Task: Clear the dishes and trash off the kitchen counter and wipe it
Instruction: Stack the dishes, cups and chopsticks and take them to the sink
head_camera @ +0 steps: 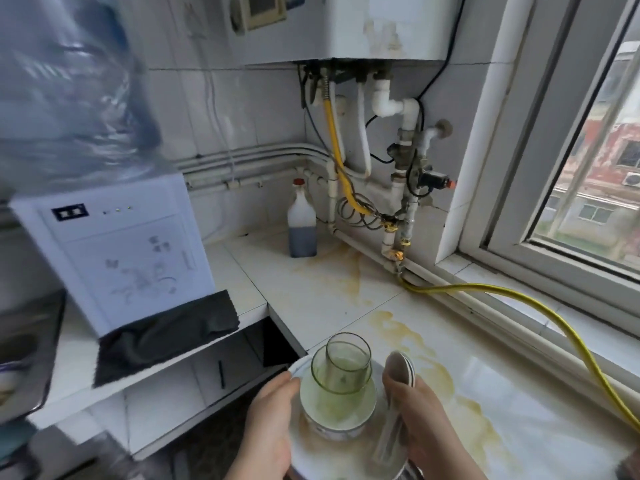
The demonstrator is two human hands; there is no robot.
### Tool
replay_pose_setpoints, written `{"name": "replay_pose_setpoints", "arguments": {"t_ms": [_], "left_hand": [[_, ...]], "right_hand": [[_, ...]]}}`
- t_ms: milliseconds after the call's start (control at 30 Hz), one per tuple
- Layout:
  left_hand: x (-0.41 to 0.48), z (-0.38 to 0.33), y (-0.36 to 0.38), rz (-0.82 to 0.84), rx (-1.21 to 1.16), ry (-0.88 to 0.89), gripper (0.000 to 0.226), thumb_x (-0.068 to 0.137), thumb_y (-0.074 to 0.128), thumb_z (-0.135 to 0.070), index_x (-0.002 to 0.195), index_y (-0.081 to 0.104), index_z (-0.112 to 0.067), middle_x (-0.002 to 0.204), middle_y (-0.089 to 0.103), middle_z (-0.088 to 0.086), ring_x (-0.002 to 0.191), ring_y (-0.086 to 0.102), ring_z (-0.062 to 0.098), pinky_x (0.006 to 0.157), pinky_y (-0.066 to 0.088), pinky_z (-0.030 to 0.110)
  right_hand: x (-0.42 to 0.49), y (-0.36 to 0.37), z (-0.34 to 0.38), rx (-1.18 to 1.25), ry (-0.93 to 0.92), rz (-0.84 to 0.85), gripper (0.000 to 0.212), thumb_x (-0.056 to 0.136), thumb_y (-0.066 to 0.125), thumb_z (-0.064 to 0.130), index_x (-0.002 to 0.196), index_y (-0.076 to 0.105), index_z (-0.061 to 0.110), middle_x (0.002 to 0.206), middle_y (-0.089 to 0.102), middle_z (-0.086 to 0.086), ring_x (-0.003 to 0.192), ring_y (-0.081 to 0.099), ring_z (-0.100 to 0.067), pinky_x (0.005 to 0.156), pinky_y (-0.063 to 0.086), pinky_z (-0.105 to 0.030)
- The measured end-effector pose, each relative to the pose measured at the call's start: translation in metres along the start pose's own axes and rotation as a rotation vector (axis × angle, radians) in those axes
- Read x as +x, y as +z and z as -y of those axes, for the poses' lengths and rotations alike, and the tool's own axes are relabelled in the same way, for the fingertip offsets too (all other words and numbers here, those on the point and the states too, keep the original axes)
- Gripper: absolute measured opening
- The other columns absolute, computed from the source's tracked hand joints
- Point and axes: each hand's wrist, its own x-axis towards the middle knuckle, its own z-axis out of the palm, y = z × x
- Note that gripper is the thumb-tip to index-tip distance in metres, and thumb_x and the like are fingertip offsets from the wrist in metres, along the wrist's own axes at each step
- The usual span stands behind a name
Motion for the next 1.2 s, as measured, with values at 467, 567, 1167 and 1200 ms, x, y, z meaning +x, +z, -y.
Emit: {"name": "replay_pose_setpoints", "arguments": {"t_ms": [467, 567, 1167, 1200], "left_hand": [[-0.024, -0.032, -0.149, -0.202, -0.076, 0.105, 0.081, 0.041, 0.086, -0.043, 0.116, 0.066, -0.021, 0.121, 0.066, 0.011, 0.112, 0.062, 0.032, 0.101, 0.045, 0.054], [-0.046, -0.054, -0.17, -0.214, -0.144, 0.12, 0.075, 0.046, 0.084, -0.04, 0.115, 0.067, -0.018, 0.117, 0.068, 0.013, 0.11, 0.063, 0.034, 0.1, 0.045, 0.048], [-0.114, -0.124, -0.407, -0.39, -0.207, 0.265, 0.018, 0.084, 0.061, -0.009, 0.096, 0.074, -0.009, 0.101, 0.072, 0.018, 0.1, 0.066, 0.032, 0.098, 0.045, 0.05], [-0.119, -0.126, -0.42, -0.416, -0.198, 0.274, 0.016, 0.085, 0.061, -0.013, 0.093, 0.074, -0.011, 0.1, 0.072, 0.016, 0.1, 0.066, 0.03, 0.1, 0.045, 0.051]], "right_hand": [[-0.046, 0.137, -0.02, -0.081, 0.042, 0.226, 0.015, 0.084, 0.063, 0.014, 0.092, 0.067, 0.002, 0.082, 0.07, -0.02, 0.078, 0.066, -0.033, 0.078, 0.052, -0.046], [-0.06, 0.169, -0.023, -0.11, 0.048, 0.256, 0.012, 0.086, 0.061, 0.012, 0.093, 0.068, 0.006, 0.091, 0.07, -0.025, 0.088, 0.067, -0.039, 0.083, 0.052, -0.053], [-0.164, 0.406, -0.076, -0.155, 0.083, 0.565, 0.011, 0.091, 0.055, 0.003, 0.094, 0.065, -0.002, 0.079, 0.068, -0.023, 0.074, 0.063, -0.033, 0.072, 0.051, -0.042], [-0.168, 0.42, -0.08, -0.164, 0.093, 0.593, 0.011, 0.092, 0.054, 0.002, 0.093, 0.064, -0.003, 0.079, 0.068, -0.023, 0.074, 0.063, -0.033, 0.072, 0.051, -0.041]]}}
